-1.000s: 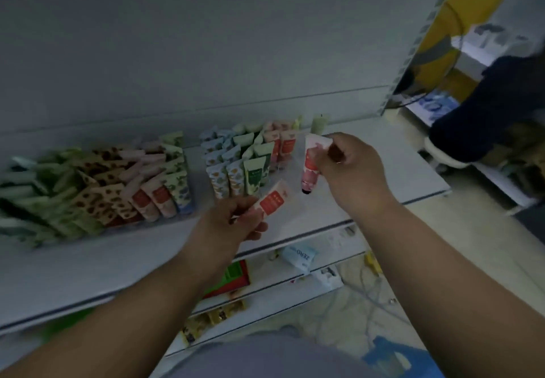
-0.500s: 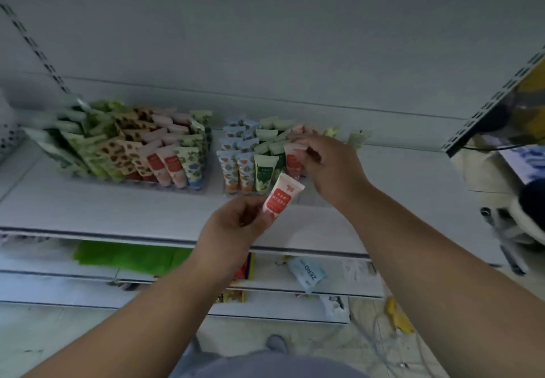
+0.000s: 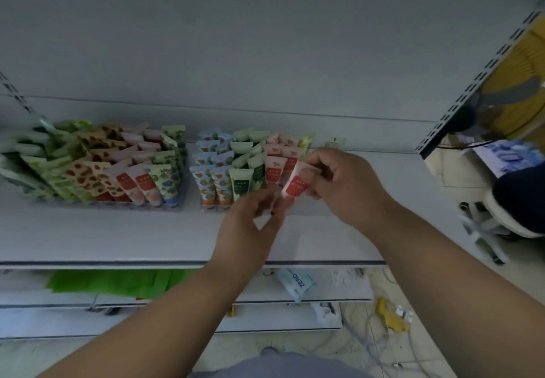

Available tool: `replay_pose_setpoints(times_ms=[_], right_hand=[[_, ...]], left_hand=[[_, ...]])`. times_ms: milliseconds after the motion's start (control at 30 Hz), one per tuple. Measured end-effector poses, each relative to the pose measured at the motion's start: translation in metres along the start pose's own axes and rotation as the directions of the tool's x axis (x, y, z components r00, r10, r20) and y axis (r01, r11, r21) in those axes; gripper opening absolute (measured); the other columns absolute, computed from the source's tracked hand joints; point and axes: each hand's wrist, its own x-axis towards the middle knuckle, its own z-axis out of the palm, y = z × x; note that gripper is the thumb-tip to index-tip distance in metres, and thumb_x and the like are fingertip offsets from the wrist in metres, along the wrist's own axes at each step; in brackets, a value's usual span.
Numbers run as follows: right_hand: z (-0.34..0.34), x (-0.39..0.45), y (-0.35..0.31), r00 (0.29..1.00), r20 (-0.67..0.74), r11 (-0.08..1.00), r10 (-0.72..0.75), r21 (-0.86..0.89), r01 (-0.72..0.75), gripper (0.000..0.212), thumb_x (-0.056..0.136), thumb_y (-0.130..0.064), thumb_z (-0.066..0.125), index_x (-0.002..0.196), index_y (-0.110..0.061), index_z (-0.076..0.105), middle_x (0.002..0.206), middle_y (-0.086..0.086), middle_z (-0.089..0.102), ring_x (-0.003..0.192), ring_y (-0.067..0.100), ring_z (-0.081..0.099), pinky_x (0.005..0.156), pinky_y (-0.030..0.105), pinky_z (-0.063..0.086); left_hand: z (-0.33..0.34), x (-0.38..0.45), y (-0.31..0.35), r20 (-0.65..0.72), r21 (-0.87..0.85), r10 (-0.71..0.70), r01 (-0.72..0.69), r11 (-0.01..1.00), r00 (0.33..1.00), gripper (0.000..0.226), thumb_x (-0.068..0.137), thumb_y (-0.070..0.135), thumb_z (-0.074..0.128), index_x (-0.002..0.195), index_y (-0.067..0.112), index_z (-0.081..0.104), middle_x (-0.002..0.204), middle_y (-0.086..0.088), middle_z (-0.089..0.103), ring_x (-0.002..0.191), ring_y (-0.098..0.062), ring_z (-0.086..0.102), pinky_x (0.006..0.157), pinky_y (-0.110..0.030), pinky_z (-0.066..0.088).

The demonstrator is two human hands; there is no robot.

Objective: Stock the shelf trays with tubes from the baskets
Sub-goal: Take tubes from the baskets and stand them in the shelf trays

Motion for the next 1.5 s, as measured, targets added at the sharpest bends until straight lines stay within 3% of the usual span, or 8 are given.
replay_pose_setpoints(times_ms=[100,233,367,600,767,1167,1333,1500], right_hand=[[-0.011,0.014,0.006,0.986,-0.102,0.975,-0.129,-0.194,0.108,0.007,0.09,-0.027,0.064,0.092,-0.02,0.067,0.082,-0.008,0.064,0.075,0.011,0.06,0.067,0.028,0.046],[0.004,0.027,0.014,0.973,-0.001,0.917,-0.229,-0.336,0.215,0.012,0.092,-0.024,0.06,0.095,-0.015,0.068,0.089,-0.001,0.063,0.083,0.016,0.057,0.068,0.031,0.043],[0.026,0.032,0.022,0.976,0.083,0.913,-0.2,-0.345,0.217,0.013,0.093,-0.023,0.058,0.095,-0.014,0.067,0.09,-0.001,0.06,0.085,0.02,0.057,0.068,0.03,0.04],[0.016,0.013,0.011,0.965,-0.082,0.894,-0.248,-0.403,0.195,0.031,0.089,-0.029,0.065,0.112,-0.009,0.059,0.111,0.007,0.053,0.093,0.024,0.058,0.076,0.034,0.049],[0.023,-0.007,-0.024,0.945,-0.054,0.914,-0.322,-0.277,0.296,0.039,0.084,-0.031,0.07,0.117,-0.012,0.057,0.115,0.005,0.053,0.1,0.022,0.056,0.083,0.031,0.046],[0.161,-0.007,-0.201,0.857,0.168,0.869,-0.488,0.004,0.494,0.036,0.088,-0.046,0.061,0.118,-0.026,0.053,0.1,-0.016,0.039,0.094,0.002,0.042,0.073,0.02,0.034],[0.244,-0.006,-0.287,0.831,0.167,0.847,-0.531,0.057,0.529,0.038,0.086,-0.044,0.065,0.117,-0.024,0.056,0.101,-0.013,0.046,0.09,0.004,0.048,0.079,0.024,0.045],[0.312,-0.005,-0.362,0.844,0.184,0.863,-0.503,0.065,0.5,0.036,0.087,-0.044,0.062,0.118,-0.028,0.053,0.103,-0.015,0.046,0.088,-0.002,0.045,0.075,0.016,0.04]], left_hand=[[0.003,-0.003,-0.008,0.077,0.266,0.171,-0.186,0.946,0.982,0.048,0.09,0.03,0.062,0.136,0.021,0.049,0.132,0.008,0.05,0.122,-0.007,0.044,0.102,-0.016,0.032],[0.009,-0.007,-0.02,0.171,0.456,0.142,-0.206,0.866,0.975,0.057,0.092,0.036,0.055,0.144,0.019,0.038,0.145,0.001,0.04,0.134,-0.018,0.033,0.111,-0.025,0.024],[0.007,-0.004,-0.024,0.191,0.485,0.163,-0.237,0.842,0.968,0.054,0.09,0.034,0.056,0.14,0.017,0.043,0.141,-0.001,0.045,0.13,-0.02,0.039,0.11,-0.027,0.027],[-0.003,-0.002,-0.024,0.184,0.41,0.186,-0.248,0.878,0.965,0.047,0.092,0.032,0.056,0.137,0.023,0.047,0.138,0.005,0.048,0.127,-0.016,0.04,0.101,-0.019,0.027],[-0.035,-0.015,-0.028,0.055,0.356,0.234,-0.238,0.904,0.971,0.033,0.088,0.026,0.063,0.121,0.022,0.059,0.107,0.013,0.053,0.095,-0.007,0.046,0.083,-0.028,0.045],[-0.248,-0.108,-0.082,-0.329,0.509,0.041,0.141,0.849,0.943,0.033,0.086,0.027,0.067,0.118,0.025,0.06,0.101,0.011,0.059,0.097,-0.008,0.054,0.089,-0.032,0.047],[-0.35,-0.127,-0.125,-0.407,0.478,0.038,0.178,0.86,0.913,0.034,0.086,0.031,0.065,0.119,0.029,0.057,0.099,0.017,0.057,0.094,-0.002,0.051,0.085,-0.023,0.044],[-0.444,-0.134,-0.156,-0.395,0.475,0.034,0.172,0.863,0.918,0.035,0.086,0.031,0.064,0.12,0.029,0.057,0.1,0.015,0.058,0.093,-0.002,0.051,0.083,-0.022,0.043]])
